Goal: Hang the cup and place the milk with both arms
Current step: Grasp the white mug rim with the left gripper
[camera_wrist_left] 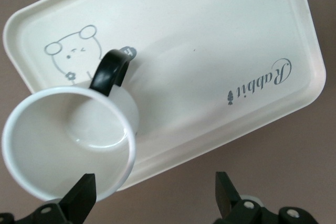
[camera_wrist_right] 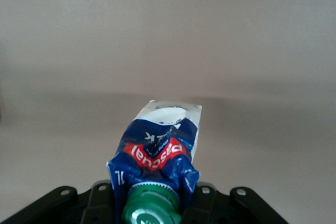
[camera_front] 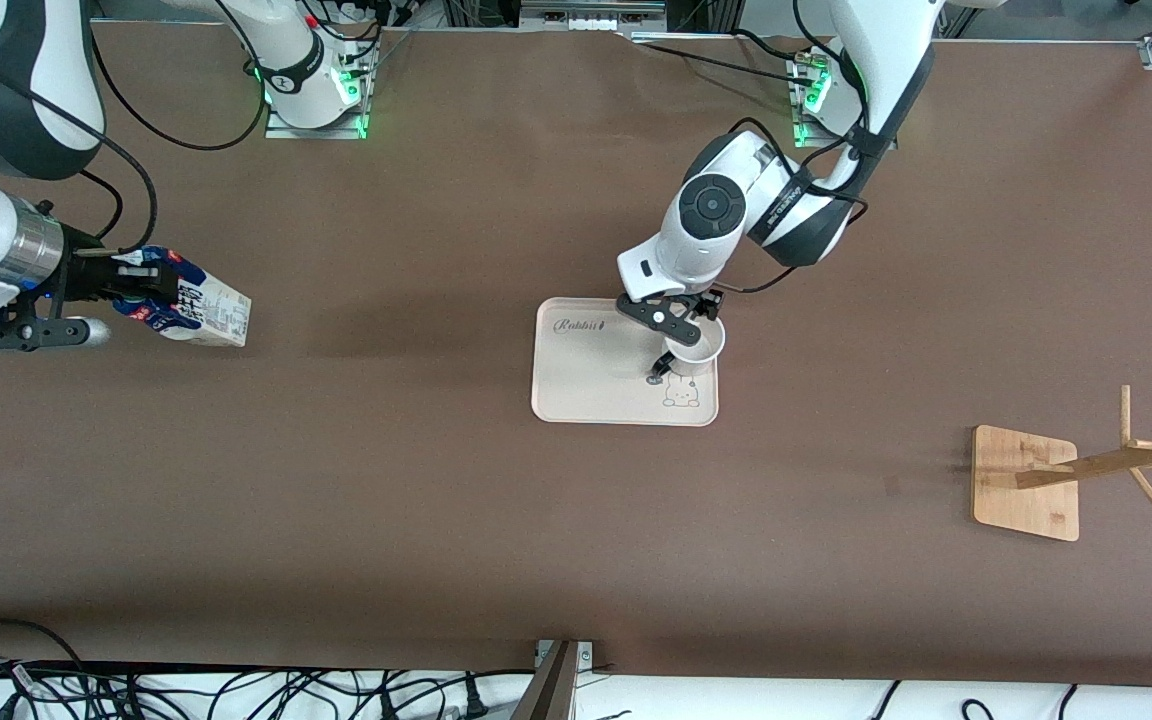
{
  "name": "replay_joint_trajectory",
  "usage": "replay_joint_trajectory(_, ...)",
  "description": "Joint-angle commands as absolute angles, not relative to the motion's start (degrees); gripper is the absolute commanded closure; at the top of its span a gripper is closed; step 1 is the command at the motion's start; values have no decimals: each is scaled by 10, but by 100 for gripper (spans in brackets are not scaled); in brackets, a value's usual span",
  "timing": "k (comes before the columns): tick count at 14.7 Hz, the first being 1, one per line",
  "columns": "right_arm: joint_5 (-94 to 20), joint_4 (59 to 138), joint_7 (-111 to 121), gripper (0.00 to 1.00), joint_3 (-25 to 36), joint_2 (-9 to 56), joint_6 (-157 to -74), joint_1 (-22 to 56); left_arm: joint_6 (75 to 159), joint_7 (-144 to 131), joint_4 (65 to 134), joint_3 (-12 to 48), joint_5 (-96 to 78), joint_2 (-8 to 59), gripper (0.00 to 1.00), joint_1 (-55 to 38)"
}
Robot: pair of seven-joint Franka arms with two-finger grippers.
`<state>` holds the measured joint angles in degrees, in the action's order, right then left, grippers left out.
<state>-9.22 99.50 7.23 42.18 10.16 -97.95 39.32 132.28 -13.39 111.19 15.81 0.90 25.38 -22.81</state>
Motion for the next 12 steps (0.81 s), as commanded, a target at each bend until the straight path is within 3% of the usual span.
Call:
replay_joint_trajectory(1, -95, 1036, 75, 63, 427, 91, -1020, 402, 1365, -120, 1122, 152, 14, 272, 0, -231)
replay_joint_trajectory(2, -95, 1054, 75, 63, 427, 91, -1040, 402, 1365, -119, 1121, 150, 32, 272, 2, -231)
replay_joint_trajectory(3, -95, 1071, 75, 63, 426, 92, -1060, 403, 1365, -119, 1121, 150, 63, 272, 27, -231)
replay_joint_trajectory(5, -95, 1103, 75, 63, 425, 94, -1097, 406, 1364, -118, 1121, 149, 92, 271, 91, -231)
replay_joint_trajectory(6, -95, 1114, 76, 63, 425, 95, -1115, 408, 1364, -118, 1120, 149, 101, 271, 100, -231)
replay_joint_trajectory(12, -95, 1157, 76, 63, 423, 103, -1177, 417, 1357, -124, 1094, 110, 97, 235, 100, -225)
